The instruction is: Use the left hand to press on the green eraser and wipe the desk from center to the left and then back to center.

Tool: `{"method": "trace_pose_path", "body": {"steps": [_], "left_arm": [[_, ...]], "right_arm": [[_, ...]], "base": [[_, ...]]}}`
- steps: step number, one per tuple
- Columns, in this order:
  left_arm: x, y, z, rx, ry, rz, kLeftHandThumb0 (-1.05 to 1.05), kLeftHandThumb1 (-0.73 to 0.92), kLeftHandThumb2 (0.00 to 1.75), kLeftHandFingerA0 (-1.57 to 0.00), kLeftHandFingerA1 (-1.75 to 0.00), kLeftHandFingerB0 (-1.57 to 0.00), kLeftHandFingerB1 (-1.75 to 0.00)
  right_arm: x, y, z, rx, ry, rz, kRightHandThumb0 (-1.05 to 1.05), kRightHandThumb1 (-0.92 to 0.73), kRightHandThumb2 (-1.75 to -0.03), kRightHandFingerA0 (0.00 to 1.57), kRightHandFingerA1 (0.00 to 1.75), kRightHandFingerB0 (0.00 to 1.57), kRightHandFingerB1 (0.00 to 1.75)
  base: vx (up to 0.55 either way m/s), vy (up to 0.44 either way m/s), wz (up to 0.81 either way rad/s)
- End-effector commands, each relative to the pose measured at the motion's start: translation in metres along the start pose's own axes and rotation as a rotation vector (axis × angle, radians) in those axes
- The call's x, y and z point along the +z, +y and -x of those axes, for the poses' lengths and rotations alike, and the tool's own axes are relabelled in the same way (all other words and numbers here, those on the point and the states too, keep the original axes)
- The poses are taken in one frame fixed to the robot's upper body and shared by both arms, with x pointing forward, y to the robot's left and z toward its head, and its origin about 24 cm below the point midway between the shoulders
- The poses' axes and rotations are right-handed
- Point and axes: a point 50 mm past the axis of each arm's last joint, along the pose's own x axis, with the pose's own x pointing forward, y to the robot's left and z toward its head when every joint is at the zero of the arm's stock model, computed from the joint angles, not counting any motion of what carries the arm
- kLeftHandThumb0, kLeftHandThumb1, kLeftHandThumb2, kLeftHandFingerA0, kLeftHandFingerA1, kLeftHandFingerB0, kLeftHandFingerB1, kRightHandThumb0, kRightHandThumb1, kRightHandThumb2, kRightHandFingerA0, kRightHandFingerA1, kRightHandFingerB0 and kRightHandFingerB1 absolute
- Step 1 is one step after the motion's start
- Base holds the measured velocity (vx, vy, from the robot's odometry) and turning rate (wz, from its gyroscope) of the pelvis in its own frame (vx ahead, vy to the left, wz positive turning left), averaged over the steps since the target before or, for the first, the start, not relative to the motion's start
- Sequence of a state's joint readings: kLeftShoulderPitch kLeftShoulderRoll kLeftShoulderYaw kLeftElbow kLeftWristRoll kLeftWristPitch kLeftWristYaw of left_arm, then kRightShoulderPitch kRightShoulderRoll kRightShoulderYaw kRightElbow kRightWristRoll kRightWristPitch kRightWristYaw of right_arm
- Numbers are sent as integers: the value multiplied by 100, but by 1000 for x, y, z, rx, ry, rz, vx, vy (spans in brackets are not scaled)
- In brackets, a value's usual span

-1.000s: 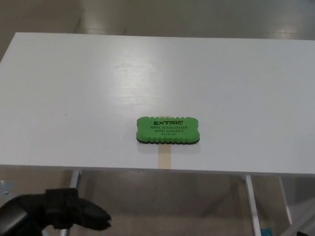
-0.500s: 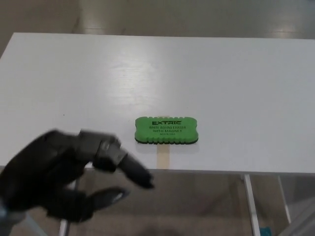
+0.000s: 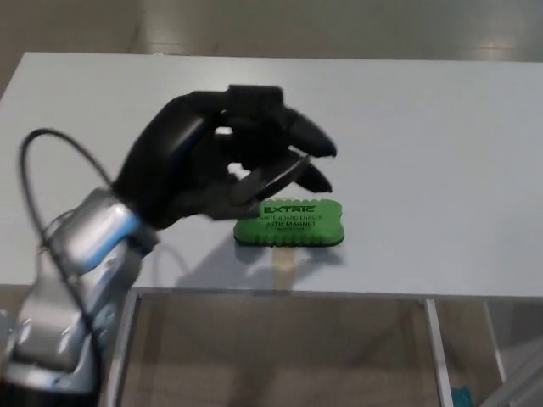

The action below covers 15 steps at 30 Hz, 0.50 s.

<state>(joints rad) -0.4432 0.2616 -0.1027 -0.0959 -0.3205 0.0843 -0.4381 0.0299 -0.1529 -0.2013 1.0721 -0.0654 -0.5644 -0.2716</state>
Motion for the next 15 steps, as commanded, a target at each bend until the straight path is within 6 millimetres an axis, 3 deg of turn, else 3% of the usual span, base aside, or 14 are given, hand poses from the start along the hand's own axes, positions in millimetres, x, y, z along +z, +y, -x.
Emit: {"method": "trace_pose_path", "body": {"steps": [1,9,15], "left_arm": [[-37,7,-33,148,199,-122,-21,82,63,-101,-75,-82,-82],[-74,-4,-54,120,374,-171,-20,83,64,-102,-74,-86,-75],[-87,-5,-59,126,430,-161,-20,83,64,-102,-74,-86,-74]], "right_arm": [[-6,-4,5,-3,3,-24,-48,-79,-65,66,42,53,37],[-8,-4,9,-2,-2,-38,-44,-78,-65,67,42,54,37],[-7,-4,9,17,-13,-37,-44,-78,-65,65,42,54,37]], "base": [[0,0,0],[0,0,0],[0,0,0]]}}
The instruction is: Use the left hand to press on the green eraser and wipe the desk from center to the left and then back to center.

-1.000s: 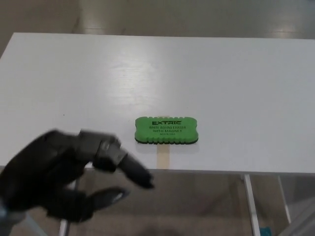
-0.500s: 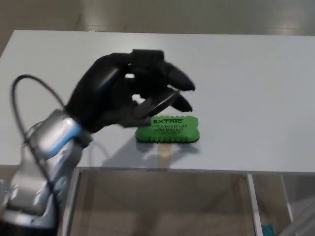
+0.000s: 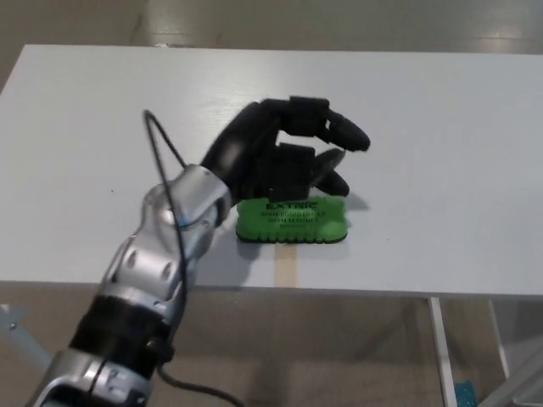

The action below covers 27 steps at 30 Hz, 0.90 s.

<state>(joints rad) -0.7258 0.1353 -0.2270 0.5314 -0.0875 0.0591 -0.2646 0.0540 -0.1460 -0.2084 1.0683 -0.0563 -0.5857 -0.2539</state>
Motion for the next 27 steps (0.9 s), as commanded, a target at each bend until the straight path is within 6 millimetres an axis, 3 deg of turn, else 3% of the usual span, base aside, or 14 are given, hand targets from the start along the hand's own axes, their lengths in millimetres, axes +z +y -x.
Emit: {"method": "trace_pose_path", "body": {"steps": [1,12,22,25,26,27], "left_arm": [[-9,-4,-12,50,59,-88,-20,83,64,-102,-74,-86,-74],[-50,-3,-5,171,194,-28,-19,83,64,-102,-73,-86,-74],[-66,2,2,237,245,6,-18,84,65,-102,-74,-87,-72],[-81,-3,10,266,259,66,-20,83,65,-104,-75,-90,-71],[-84,-4,12,273,264,81,-28,69,87,-100,-83,-87,-78],[-86,-4,13,277,267,90,-28,69,87,-100,-83,-87,-78]], "right_arm": [[-1,-2,3,13,-17,-27,-44,-78,-65,65,42,54,37],[-1,-1,5,13,-15,-67,-44,-78,-65,65,44,55,38],[-2,-1,6,24,-15,-66,-45,-78,-65,65,45,56,38],[-3,-1,7,25,-18,-57,-45,-78,-65,64,44,55,37],[-3,-1,7,24,-18,-54,-45,-78,-65,64,44,55,37],[-3,0,8,24,-19,-51,-45,-78,-65,64,44,55,37]], "base": [[0,0,0],[0,0,0],[0,0,0],[0,0,0],[0,0,0],[0,0,0]]}}
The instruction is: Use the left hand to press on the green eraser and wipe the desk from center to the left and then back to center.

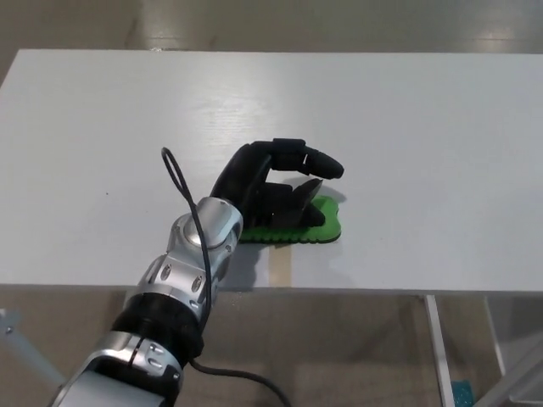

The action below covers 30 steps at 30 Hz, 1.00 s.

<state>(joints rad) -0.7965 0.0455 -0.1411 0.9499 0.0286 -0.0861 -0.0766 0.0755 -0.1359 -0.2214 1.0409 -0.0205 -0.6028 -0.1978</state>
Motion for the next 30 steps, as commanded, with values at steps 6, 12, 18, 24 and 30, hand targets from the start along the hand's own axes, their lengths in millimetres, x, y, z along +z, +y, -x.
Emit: {"method": "trace_pose_path", "body": {"steps": [6,12,18,24,30], "left_arm": [[-49,-4,18,88,102,99,-19,82,65,-106,-76,-93,-70],[-62,-9,26,96,121,123,-21,82,65,-106,-77,-92,-70],[-67,-9,29,105,123,120,-21,82,65,-106,-77,-92,-70],[-76,2,34,117,135,88,-20,82,65,-106,-78,-91,-70],[-79,24,41,145,132,89,-20,83,65,-106,-78,-90,-72]], "right_arm": [[-1,1,4,0,-15,-17,-45,-78,-65,64,44,55,37],[-1,2,2,4,-11,-1,-45,-78,-65,64,44,56,37],[0,3,2,1,-8,4,-45,-78,-65,65,44,58,38],[-1,3,2,5,1,16,-45,-78,-65,65,44,58,38],[-2,2,3,6,1,27,-46,-79,-65,65,43,58,38]], "base": [[0,0,0],[0,0,0],[0,0,0],[0,0,0],[0,0,0]]}}
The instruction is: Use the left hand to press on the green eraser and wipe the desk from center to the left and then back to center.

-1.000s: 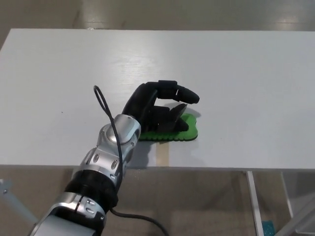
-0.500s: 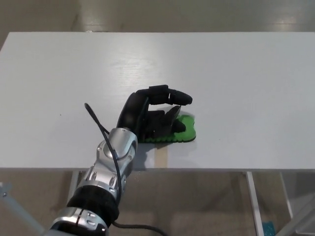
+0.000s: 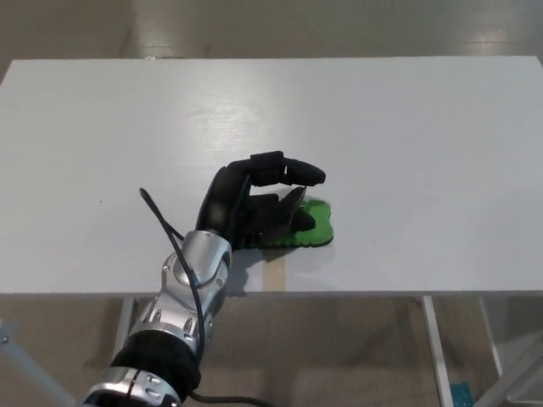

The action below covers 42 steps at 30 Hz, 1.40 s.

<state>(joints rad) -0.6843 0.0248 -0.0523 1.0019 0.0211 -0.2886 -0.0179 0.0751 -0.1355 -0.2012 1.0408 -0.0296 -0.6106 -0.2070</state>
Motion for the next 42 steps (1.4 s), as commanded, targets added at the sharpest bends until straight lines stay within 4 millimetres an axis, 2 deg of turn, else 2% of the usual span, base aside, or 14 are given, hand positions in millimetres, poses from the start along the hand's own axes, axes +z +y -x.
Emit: {"method": "trace_pose_path", "body": {"steps": [1,5,8,10,16,18,21,23,25,26,28,34,36,42], "left_arm": [[-41,34,22,47,174,-31,-20,82,65,-106,-78,-90,-73],[-40,64,27,95,165,-17,-20,81,64,-106,-78,-91,-74],[-40,78,30,131,171,0,-20,81,64,-106,-77,-91,-73],[-39,100,35,179,176,-2,-20,81,64,-106,-76,-92,-72],[-37,133,44,258,195,-19,-21,80,64,-106,-76,-92,-73],[-36,138,46,265,196,-14,-20,80,64,-106,-75,-92,-72],[-34,161,54,314,207,5,-19,81,62,-107,-74,-92,-69],[-34,165,55,323,209,3,-19,81,62,-107,-74,-92,-69],[-34,177,62,354,217,-7,-20,81,62,-107,-72,-93,-64],[-36,190,71,392,227,7,-19,81,63,-106,-71,-94,-60],[-39,200,80,426,246,43,-14,80,65,-106,-71,-91,-62],[-43,210,89,470,286,47,-12,81,65,-105,-69,-90,-62],[-46,216,95,496,303,43,-24,76,65,-116,-69,-98,-64],[-49,216,97,495,323,32,-25,76,63,-116,-70,-99,-66]], "right_arm": [[-4,-2,3,-6,14,13,-46,-78,-65,65,43,58,38],[-4,-2,3,0,15,4,-45,-78,-65,65,43,59,38],[-5,-2,3,-5,20,0,-45,-78,-65,65,43,59,38],[-7,-1,5,-12,30,-4,-45,-78,-64,66,43,60,39],[-12,0,9,-13,46,-1,-45,-78,-64,67,44,61,39],[-12,-1,9,-13,47,-3,-45,-78,-64,67,44,62,39],[-12,0,8,-14,53,-14,-45,-78,-64,67,46,64,40],[-12,0,8,-12,53,-14,-45,-78,-64,67,46,64,40],[-10,0,6,-10,47,-8,-45,-78,-64,67,46,64,40],[-9,0,5,-8,41,-15,-45,-78,-64,67,46,65,40],[-8,0,4,-9,42,-25,-45,-78,-64,68,47,65,40],[-4,-1,0,-11,36,-23,-46,-78,-64,68,47,66,40],[-5,0,-1,-15,41,-4,-45,-78,-64,68,47,65,40],[-6,-1,1,-18,41,-5,-45,-78,-64,68,47,65,40]], "base": [[0,0,0],[0,0,0],[0,0,0],[0,0,0],[0,0,0],[0,0,0],[0,0,0],[0,0,0],[0,0,0],[0,0,0],[0,0,0],[0,0,0],[0,0,0],[0,0,0]]}}
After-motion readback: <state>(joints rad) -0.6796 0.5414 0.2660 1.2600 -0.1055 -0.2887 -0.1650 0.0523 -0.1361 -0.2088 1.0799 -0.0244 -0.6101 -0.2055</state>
